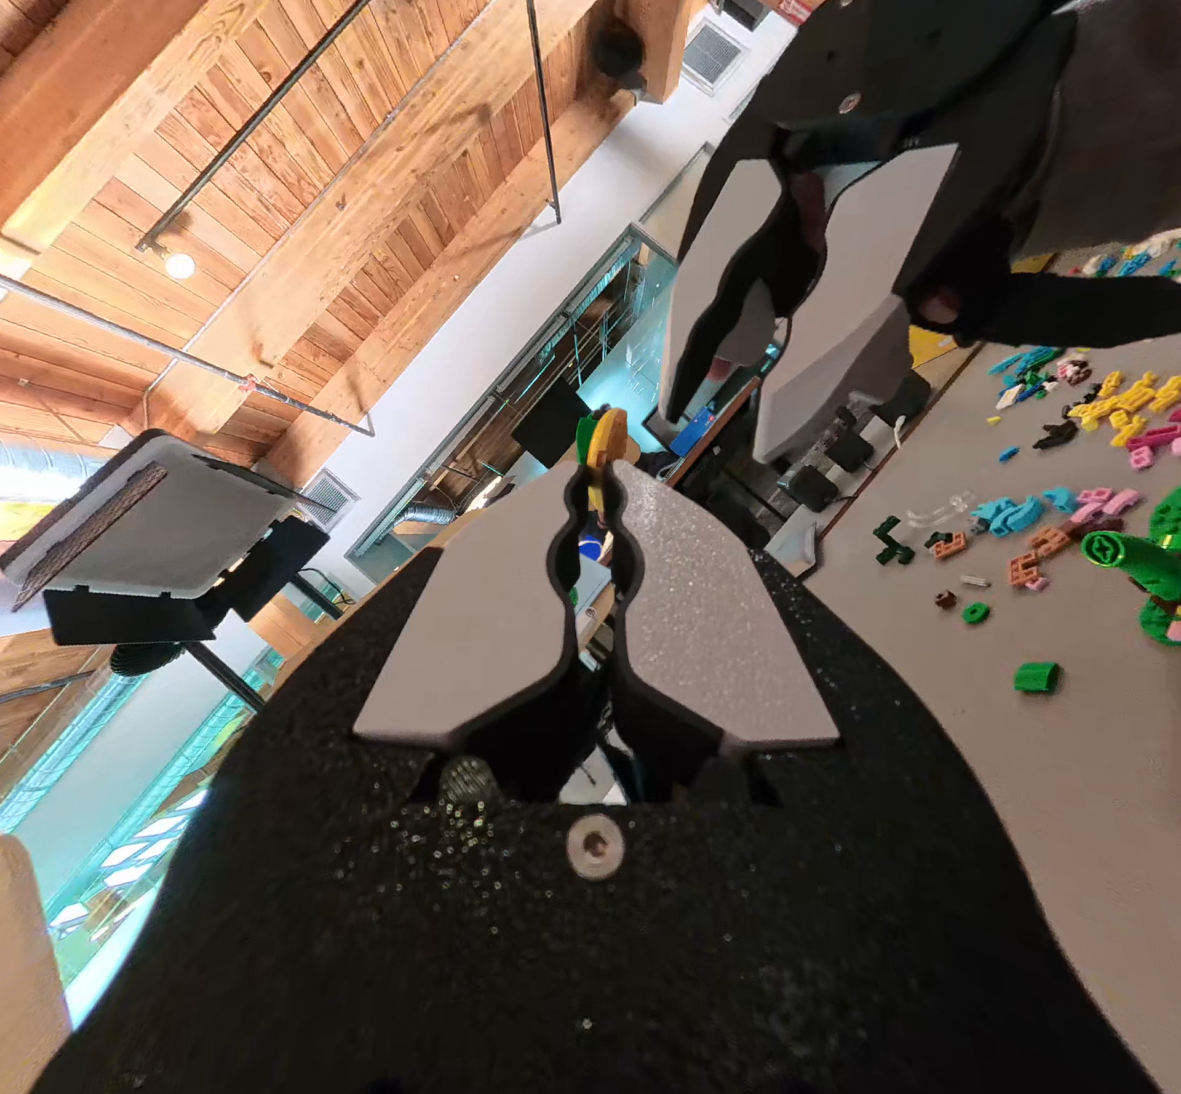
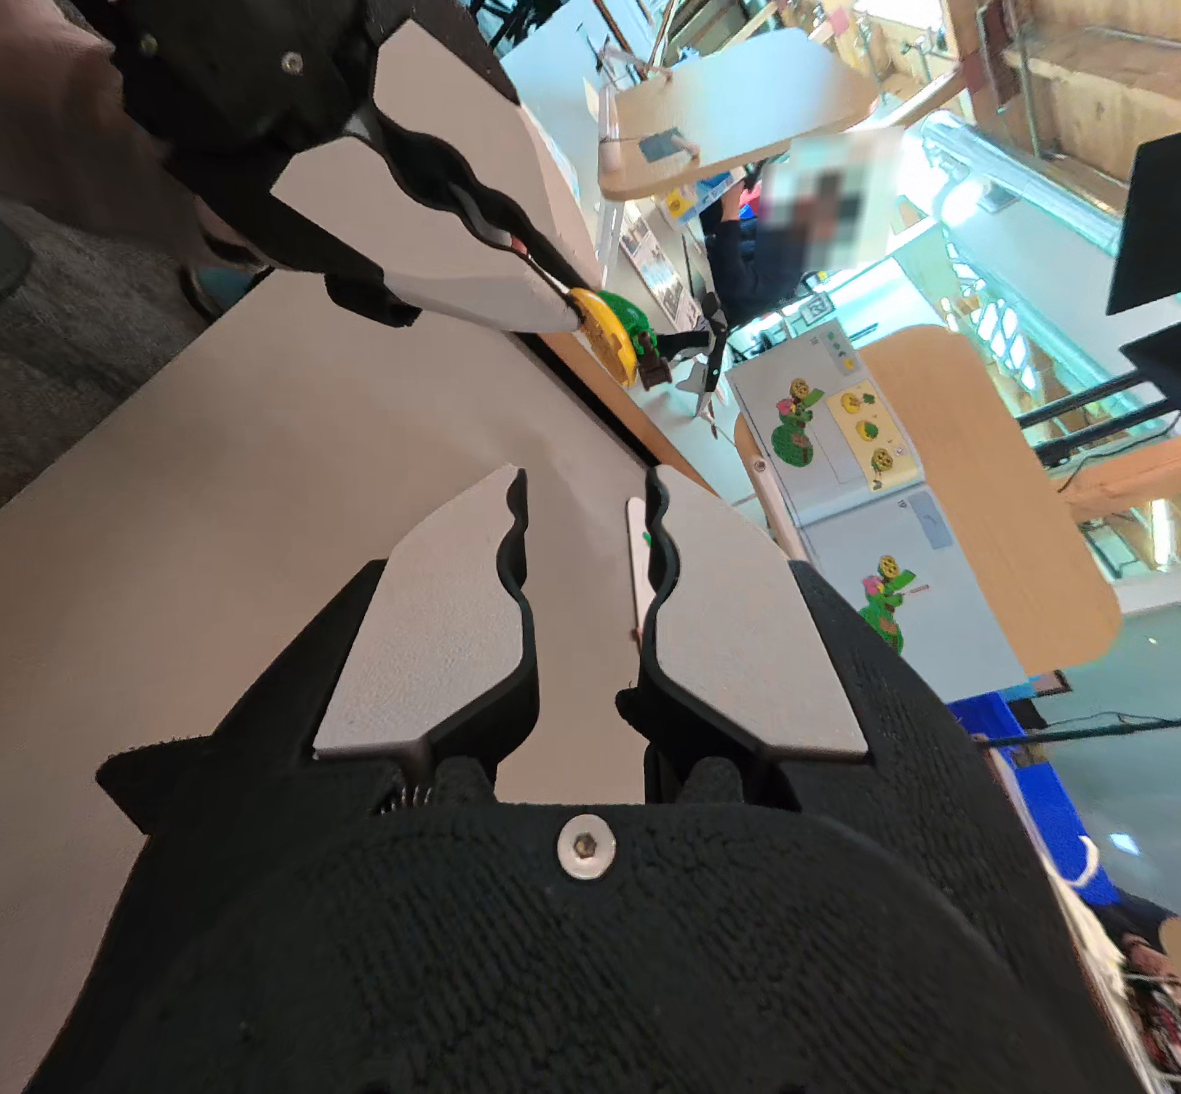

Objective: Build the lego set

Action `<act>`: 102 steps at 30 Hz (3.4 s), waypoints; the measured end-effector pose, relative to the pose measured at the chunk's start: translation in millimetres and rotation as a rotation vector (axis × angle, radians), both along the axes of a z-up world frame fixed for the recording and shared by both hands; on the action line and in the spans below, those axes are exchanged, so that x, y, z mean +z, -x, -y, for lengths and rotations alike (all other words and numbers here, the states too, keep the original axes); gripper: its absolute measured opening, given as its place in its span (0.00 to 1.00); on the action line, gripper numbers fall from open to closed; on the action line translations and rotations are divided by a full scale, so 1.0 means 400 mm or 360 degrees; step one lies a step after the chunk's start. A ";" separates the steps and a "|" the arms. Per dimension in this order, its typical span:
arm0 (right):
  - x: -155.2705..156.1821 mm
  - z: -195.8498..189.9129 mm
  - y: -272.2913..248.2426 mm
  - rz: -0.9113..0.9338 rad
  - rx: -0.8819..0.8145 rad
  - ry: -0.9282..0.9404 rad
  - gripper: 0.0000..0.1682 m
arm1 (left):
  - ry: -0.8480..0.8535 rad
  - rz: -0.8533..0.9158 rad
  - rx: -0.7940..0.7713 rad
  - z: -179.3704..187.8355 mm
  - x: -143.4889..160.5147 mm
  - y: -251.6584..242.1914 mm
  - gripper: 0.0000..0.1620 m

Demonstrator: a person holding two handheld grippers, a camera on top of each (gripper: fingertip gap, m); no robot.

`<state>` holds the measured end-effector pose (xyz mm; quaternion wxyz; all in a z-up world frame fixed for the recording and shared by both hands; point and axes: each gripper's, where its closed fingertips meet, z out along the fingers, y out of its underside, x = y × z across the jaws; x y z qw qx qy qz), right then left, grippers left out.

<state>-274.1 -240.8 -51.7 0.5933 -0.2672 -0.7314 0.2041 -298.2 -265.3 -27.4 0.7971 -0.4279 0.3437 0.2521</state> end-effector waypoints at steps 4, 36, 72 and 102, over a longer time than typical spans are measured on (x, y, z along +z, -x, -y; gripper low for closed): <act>0.016 0.004 -0.008 -0.0035 -0.0019 -0.0055 0.19 | -0.0022 -0.0009 0.0020 0.000 0.001 0.002 0.02; -0.090 -0.155 0.139 -0.0863 -0.0639 0.1042 0.00 | 0.0439 0.0259 0.0567 -0.165 -0.317 0.209 0.03; -0.217 -0.107 0.165 -0.0898 -0.0758 0.0641 0.00 | 0.0379 0.0469 0.0487 -0.130 -0.295 0.215 0.03; 0.037 -0.838 0.266 -0.1218 -0.1089 0.1277 0.29 | 0.0325 0.0597 0.0528 -0.121 -0.284 0.251 0.03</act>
